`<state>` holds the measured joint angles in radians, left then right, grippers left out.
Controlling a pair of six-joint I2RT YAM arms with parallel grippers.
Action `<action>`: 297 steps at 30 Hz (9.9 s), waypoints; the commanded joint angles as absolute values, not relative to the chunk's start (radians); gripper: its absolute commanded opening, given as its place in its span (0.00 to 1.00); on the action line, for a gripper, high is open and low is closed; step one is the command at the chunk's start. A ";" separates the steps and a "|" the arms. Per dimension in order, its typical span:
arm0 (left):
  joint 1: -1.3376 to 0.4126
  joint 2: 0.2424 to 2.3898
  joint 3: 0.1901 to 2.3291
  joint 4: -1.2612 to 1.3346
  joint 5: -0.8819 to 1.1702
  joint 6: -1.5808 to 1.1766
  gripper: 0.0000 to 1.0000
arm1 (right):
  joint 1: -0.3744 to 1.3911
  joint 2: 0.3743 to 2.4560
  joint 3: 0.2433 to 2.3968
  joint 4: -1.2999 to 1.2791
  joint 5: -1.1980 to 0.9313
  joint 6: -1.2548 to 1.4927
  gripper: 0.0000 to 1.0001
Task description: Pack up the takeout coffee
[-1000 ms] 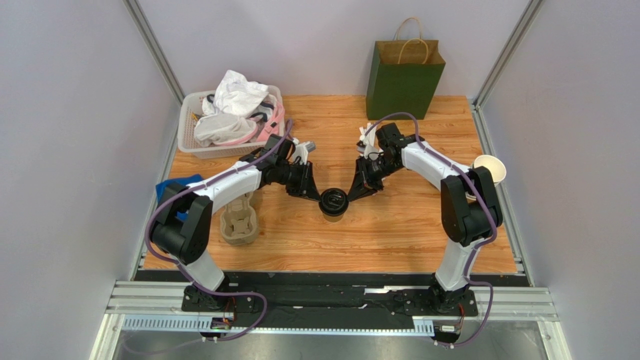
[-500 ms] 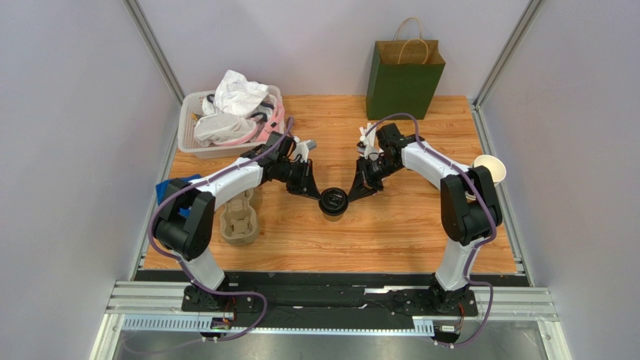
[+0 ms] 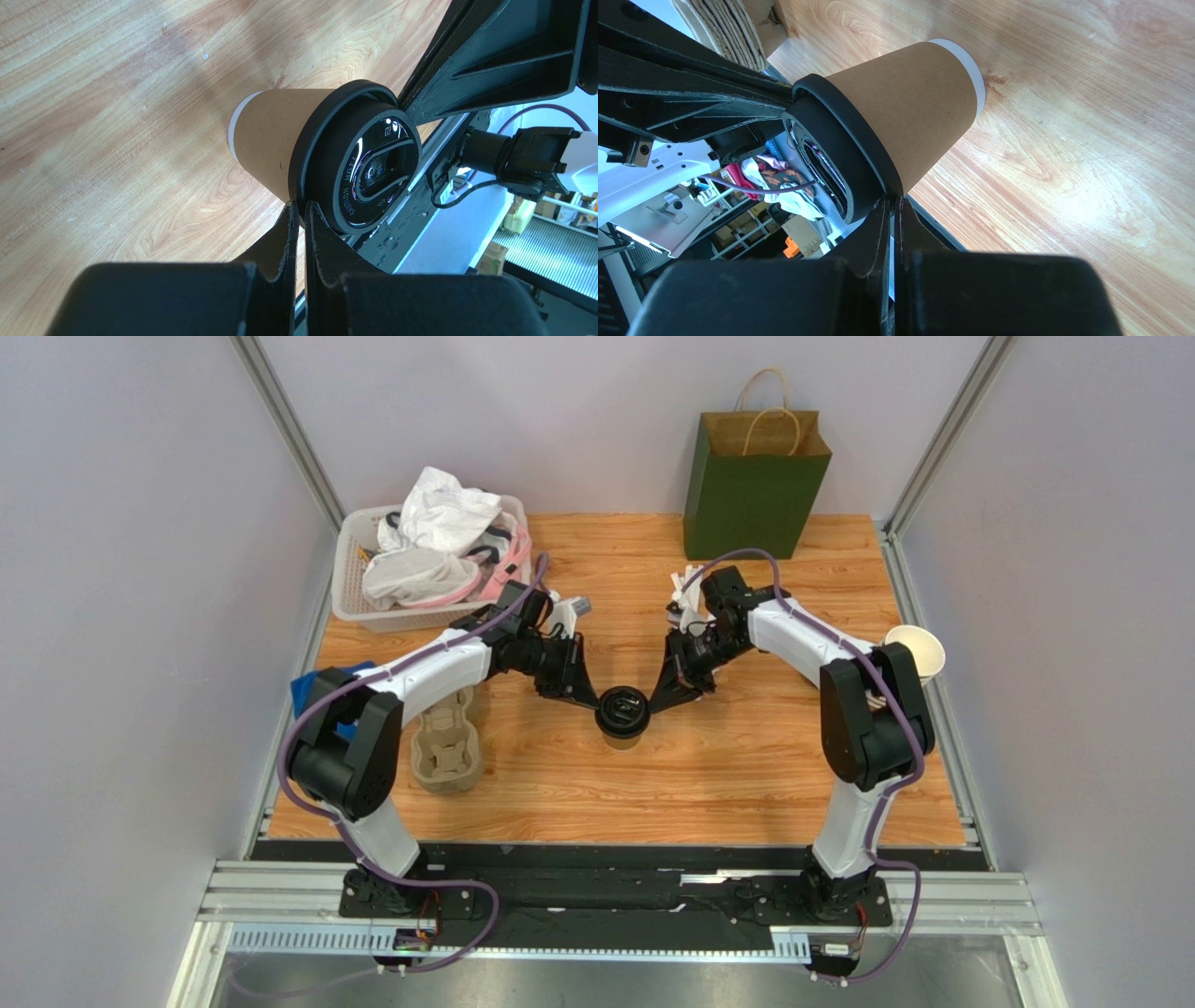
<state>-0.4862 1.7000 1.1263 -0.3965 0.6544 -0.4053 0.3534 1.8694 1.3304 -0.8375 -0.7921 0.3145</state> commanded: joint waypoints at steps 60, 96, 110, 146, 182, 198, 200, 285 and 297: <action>-0.456 1.726 1.353 -0.531 0.643 -0.301 0.36 | 0.393 1.686 1.275 -0.864 -0.725 0.256 0.37; -0.494 1.634 1.078 -0.413 0.669 -0.416 0.28 | 0.396 1.825 1.304 -0.732 -0.749 0.318 0.25; -0.494 1.677 1.081 -0.429 0.634 -0.390 0.17 | 0.397 1.847 1.278 -0.742 -0.687 0.298 0.05; -0.532 1.794 1.161 -0.525 0.506 -0.377 0.07 | 0.397 1.892 1.267 -0.750 -0.702 0.264 0.01; -0.397 1.399 1.180 -0.426 0.759 -0.313 0.72 | 0.337 1.638 1.396 -0.873 -0.789 0.120 0.79; -0.129 1.042 1.212 -0.555 0.776 -0.229 0.96 | 0.736 1.581 1.474 -0.908 -0.115 -0.061 0.83; -0.086 1.034 1.212 -0.555 0.798 -0.238 0.96 | 0.777 1.603 1.485 -0.905 -0.063 -0.058 0.83; 0.298 1.103 1.088 -0.666 0.905 -0.233 0.90 | 0.821 2.370 2.393 -0.874 -0.038 -0.166 0.93; 0.282 1.094 1.103 -0.862 0.662 0.070 0.82 | 0.818 2.125 2.338 -0.882 -0.034 -0.123 1.00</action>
<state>0.2886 1.1069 1.0912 -0.7612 0.7906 -0.1154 0.8204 2.3306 2.3516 -0.8871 -0.0349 -0.1486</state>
